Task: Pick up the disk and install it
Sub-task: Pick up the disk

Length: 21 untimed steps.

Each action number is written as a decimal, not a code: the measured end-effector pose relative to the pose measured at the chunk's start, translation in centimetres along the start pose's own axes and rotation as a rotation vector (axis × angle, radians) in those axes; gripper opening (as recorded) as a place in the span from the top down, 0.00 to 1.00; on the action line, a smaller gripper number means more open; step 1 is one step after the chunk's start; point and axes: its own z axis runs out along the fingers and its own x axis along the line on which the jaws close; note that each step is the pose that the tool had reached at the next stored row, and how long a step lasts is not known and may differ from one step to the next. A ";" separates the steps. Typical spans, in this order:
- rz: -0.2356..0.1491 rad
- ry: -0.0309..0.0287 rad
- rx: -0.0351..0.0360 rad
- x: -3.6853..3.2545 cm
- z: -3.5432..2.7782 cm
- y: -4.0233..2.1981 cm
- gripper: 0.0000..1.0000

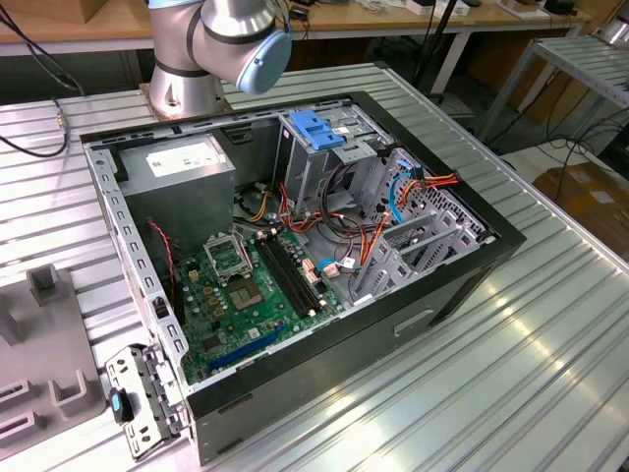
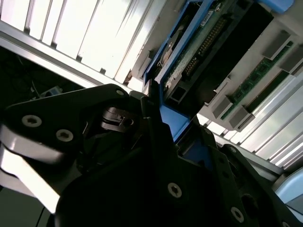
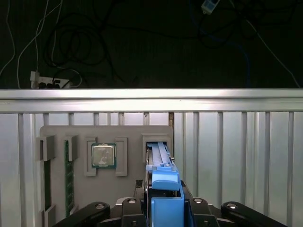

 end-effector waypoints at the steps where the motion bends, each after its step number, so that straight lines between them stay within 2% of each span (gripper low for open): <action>1: 0.000 0.0000 0.0000 0.00 -0.12 0.00 0.63; 8: 0.000 0.0000 0.0000 -0.01 -1.00 -0.03 0.63; 21: 0.000 0.0000 0.0000 -0.01 -2.25 -0.06 0.63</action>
